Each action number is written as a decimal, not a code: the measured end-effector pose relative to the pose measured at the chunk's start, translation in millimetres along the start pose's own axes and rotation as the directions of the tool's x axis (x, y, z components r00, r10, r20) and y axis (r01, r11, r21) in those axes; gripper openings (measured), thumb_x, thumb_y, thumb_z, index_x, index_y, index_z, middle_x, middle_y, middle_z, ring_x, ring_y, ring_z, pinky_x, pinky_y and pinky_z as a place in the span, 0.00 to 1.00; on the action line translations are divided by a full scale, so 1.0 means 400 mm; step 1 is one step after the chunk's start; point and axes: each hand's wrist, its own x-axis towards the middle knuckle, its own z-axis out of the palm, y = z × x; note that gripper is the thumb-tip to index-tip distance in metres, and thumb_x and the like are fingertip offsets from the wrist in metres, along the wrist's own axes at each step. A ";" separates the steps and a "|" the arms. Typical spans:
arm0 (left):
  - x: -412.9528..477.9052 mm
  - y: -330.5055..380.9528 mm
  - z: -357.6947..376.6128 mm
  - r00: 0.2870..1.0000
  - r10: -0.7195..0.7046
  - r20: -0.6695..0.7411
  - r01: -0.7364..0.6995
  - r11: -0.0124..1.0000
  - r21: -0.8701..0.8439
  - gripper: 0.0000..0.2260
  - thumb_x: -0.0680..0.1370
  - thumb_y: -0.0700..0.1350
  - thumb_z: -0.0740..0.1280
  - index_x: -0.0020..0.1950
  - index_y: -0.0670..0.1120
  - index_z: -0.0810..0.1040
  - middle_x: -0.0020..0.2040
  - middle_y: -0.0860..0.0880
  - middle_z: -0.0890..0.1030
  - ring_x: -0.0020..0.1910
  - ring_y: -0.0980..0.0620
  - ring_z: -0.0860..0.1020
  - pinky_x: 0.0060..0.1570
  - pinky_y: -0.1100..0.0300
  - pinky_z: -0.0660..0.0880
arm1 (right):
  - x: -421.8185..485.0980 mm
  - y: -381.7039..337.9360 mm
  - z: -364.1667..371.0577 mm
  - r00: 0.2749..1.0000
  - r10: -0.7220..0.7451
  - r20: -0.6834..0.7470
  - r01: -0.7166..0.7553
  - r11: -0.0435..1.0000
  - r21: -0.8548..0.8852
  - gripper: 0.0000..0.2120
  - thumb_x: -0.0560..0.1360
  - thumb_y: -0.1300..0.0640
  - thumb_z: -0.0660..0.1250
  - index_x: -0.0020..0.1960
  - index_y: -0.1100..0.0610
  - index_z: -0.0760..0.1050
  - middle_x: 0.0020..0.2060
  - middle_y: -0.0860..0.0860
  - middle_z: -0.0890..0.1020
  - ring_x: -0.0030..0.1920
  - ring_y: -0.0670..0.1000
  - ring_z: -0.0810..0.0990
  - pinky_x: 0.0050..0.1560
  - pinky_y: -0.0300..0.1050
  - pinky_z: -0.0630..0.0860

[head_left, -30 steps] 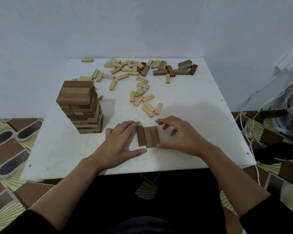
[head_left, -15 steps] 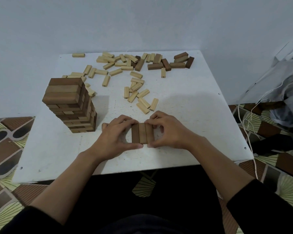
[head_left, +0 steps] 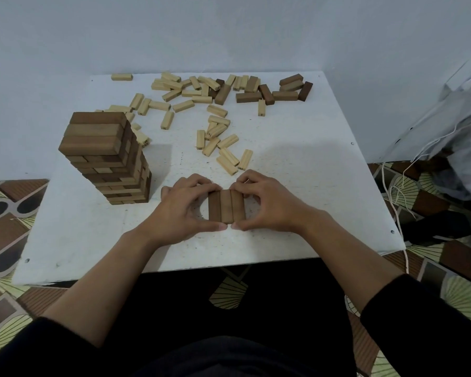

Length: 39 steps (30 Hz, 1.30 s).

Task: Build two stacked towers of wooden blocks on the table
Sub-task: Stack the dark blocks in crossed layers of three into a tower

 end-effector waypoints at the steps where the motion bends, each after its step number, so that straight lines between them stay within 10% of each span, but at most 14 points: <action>1: 0.002 0.000 0.000 1.000 0.000 0.000 0.000 1.000 0.006 0.36 0.62 0.73 0.70 0.67 0.59 0.76 0.60 0.62 0.72 0.62 0.59 0.69 0.62 0.43 0.65 | 0.000 0.000 0.001 1.000 0.002 0.003 -0.002 1.000 0.001 0.29 0.66 0.43 0.80 0.62 0.52 0.79 0.54 0.43 0.72 0.54 0.45 0.73 0.56 0.47 0.76; 9: 0.008 0.011 -0.004 1.000 0.020 0.019 -0.020 0.999 -0.025 0.34 0.62 0.71 0.73 0.64 0.57 0.78 0.57 0.60 0.73 0.60 0.56 0.71 0.62 0.42 0.69 | 0.003 0.002 -0.002 1.000 -0.019 0.010 0.019 1.000 -0.008 0.28 0.66 0.40 0.80 0.60 0.54 0.80 0.53 0.44 0.72 0.52 0.44 0.73 0.51 0.46 0.76; 20: 0.001 0.074 -0.036 0.997 0.077 0.004 -0.077 0.997 0.009 0.30 0.64 0.60 0.81 0.62 0.53 0.79 0.50 0.56 0.70 0.51 0.61 0.71 0.46 0.68 0.67 | -0.019 -0.014 -0.030 0.999 -0.030 -0.027 0.032 0.995 0.099 0.28 0.63 0.45 0.83 0.58 0.54 0.82 0.52 0.44 0.73 0.50 0.42 0.72 0.45 0.30 0.68; 27: -0.025 0.173 -0.120 0.988 0.134 -0.076 -0.132 0.991 0.036 0.27 0.63 0.57 0.82 0.58 0.51 0.81 0.49 0.53 0.72 0.48 0.57 0.73 0.47 0.60 0.74 | -0.044 -0.083 -0.105 0.989 -0.110 -0.096 0.113 0.993 0.033 0.32 0.62 0.45 0.84 0.63 0.53 0.80 0.56 0.43 0.74 0.55 0.49 0.75 0.46 0.45 0.75; 39: -0.102 0.280 -0.302 0.923 0.234 -0.306 -0.181 0.965 0.190 0.28 0.61 0.52 0.84 0.58 0.50 0.82 0.48 0.55 0.72 0.47 0.55 0.74 0.47 0.74 0.67 | -0.027 -0.257 -0.211 0.913 -0.313 -0.261 0.316 0.948 -0.031 0.32 0.62 0.50 0.85 0.64 0.51 0.80 0.57 0.45 0.76 0.59 0.50 0.75 0.48 0.34 0.71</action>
